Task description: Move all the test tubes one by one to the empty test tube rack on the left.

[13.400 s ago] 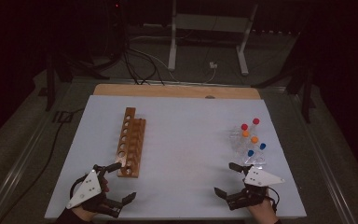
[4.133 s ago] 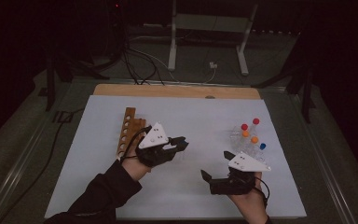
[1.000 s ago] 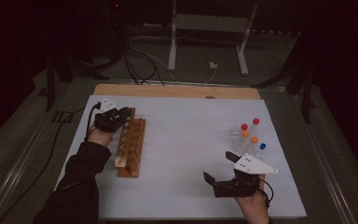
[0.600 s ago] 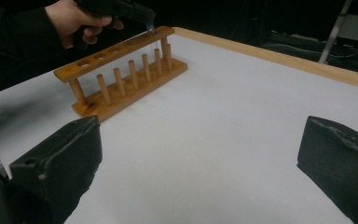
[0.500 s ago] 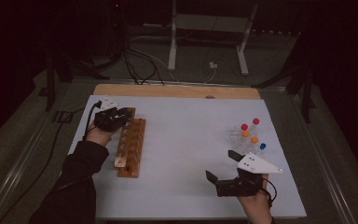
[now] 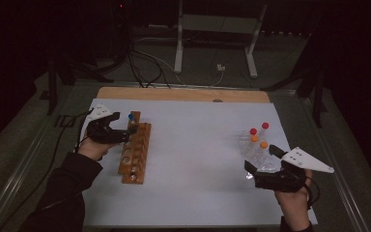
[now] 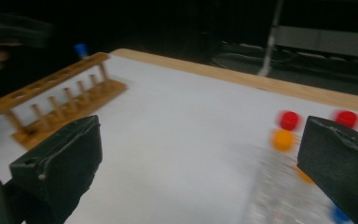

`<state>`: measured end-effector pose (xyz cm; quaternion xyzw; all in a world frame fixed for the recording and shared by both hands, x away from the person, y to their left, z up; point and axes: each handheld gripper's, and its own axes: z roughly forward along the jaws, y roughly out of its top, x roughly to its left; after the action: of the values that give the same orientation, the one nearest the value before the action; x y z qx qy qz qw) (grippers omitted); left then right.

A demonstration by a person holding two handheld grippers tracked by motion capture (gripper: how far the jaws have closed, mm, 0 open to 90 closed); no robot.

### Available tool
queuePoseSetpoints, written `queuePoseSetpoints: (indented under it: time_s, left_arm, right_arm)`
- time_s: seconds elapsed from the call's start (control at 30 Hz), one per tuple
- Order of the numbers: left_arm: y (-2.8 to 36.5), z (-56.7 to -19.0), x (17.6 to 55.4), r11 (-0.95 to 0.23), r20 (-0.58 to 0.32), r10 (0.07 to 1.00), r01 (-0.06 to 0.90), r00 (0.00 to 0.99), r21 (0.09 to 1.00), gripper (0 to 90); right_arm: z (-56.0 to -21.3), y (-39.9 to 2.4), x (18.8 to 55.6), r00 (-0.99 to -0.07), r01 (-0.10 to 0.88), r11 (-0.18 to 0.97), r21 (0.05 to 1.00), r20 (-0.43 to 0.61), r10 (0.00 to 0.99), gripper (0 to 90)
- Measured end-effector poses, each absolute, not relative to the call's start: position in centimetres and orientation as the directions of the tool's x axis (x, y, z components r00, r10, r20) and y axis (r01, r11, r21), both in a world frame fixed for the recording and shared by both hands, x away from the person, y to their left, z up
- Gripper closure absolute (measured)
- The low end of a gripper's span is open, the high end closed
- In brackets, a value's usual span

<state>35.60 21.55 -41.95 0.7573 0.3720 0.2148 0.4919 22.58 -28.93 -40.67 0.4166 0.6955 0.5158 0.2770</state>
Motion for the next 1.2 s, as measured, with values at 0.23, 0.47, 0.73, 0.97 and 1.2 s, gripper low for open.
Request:
queuePoseSetpoints:
  time_s: [0.23, 0.47, 0.73, 0.97, 1.2]
  left_arm:
    - [21.7, -42.5, 32.2, -0.258, -0.067, 0.709, 0.346, 0.703, 0.902, 1.7]
    - [21.3, -43.5, 28.9, -0.267, -0.07, 0.654, 0.316, 0.753, 0.91, 1.7]
    - [20.8, -45.1, 26.7, -0.267, -0.07, 0.625, 0.297, 0.777, 0.917, 1.7]
    - [21.2, -45.3, 26.1, -0.274, -0.049, 0.632, 0.282, 0.773, 0.92, 1.7]
    - [21.5, -45.3, 26.0, -0.26, -0.061, 0.632, 0.286, 0.773, 0.922, 1.7]
  right_arm:
    - [-41.5, -32.4, 23.4, -0.414, 0.327, 0.095, 0.94, 0.052, 0.909, 0.0]
    - [-43.1, -35.0, 24.3, -0.333, 0.381, 0.062, 0.922, 0.075, 0.94, 6.0]
    - [-45.1, -36.1, 25.4, -0.302, 0.458, 0.069, 0.887, 0.082, 0.95, 25.5]
    - [-46.8, -35.6, 26.3, -0.298, 0.518, 0.09, 0.85, 0.081, 0.951, 53.4]
    - [-47.6, -34.8, 27.3, -0.28, 0.548, 0.122, 0.828, 0.044, 0.959, 67.8]
